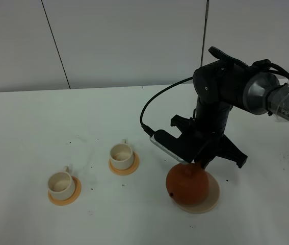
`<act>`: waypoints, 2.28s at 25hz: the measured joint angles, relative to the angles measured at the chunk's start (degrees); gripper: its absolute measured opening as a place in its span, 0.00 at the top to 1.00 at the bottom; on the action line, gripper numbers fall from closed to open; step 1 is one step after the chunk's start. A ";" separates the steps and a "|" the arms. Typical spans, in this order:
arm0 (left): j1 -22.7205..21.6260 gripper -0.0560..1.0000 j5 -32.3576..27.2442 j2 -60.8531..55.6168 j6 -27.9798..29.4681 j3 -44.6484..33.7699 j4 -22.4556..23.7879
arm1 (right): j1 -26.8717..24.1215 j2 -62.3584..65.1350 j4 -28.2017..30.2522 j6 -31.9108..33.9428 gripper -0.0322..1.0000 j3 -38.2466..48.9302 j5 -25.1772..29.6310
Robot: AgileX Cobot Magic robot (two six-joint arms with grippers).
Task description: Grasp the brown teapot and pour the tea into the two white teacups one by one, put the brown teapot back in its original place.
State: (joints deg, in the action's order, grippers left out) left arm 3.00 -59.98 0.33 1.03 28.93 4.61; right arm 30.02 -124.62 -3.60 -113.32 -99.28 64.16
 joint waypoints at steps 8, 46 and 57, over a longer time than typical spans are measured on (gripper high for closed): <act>0.00 0.85 0.00 0.00 0.00 0.00 0.00 | -1.34 -0.05 -3.54 5.38 0.88 -3.34 1.48; 0.00 0.85 0.00 0.00 -0.05 0.00 0.00 | -1.41 2.21 -0.32 60.26 0.88 -10.25 5.79; 0.00 0.85 0.00 0.00 -0.05 0.00 0.00 | 5.45 2.21 1.63 67.58 0.88 -10.34 5.96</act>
State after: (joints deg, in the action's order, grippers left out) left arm 3.00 -59.98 0.33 0.97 28.93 4.61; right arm 35.47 -122.40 -1.97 -45.74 -109.63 70.13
